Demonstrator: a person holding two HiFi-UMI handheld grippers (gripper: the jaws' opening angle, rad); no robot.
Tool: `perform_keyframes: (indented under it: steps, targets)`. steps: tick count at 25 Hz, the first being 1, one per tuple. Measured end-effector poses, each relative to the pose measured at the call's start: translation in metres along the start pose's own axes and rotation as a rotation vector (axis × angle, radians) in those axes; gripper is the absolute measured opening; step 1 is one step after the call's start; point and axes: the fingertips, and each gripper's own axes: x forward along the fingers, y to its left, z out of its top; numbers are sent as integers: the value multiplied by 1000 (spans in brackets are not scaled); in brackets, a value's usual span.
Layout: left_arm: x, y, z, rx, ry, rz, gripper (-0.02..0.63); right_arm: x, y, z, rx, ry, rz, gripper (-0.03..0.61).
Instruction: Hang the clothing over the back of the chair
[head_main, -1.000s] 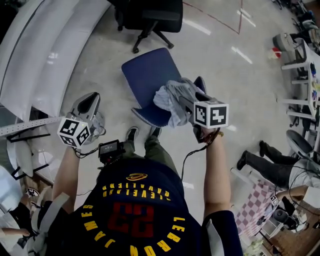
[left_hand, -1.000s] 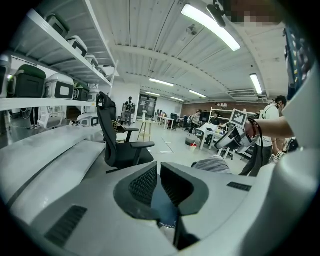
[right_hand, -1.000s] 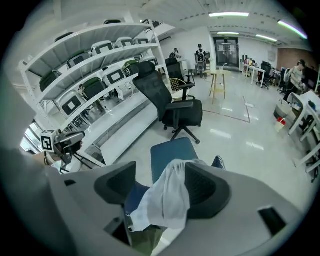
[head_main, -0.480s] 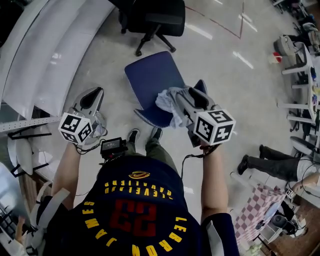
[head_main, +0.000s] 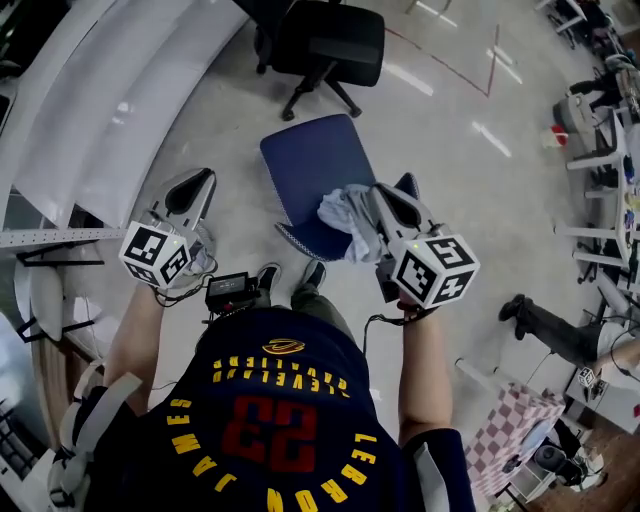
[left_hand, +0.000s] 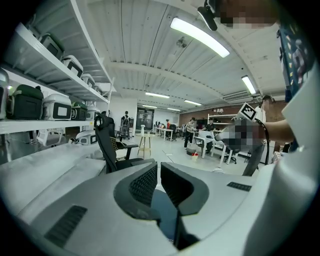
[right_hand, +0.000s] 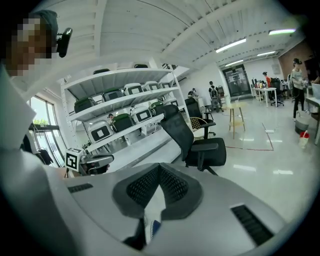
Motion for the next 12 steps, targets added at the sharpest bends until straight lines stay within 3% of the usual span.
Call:
perform_keyframes:
  steps: [12]
  targets:
    - [-13,-15,46,40,-94,-31,21,-36,26,44,-89,-214,-50,9]
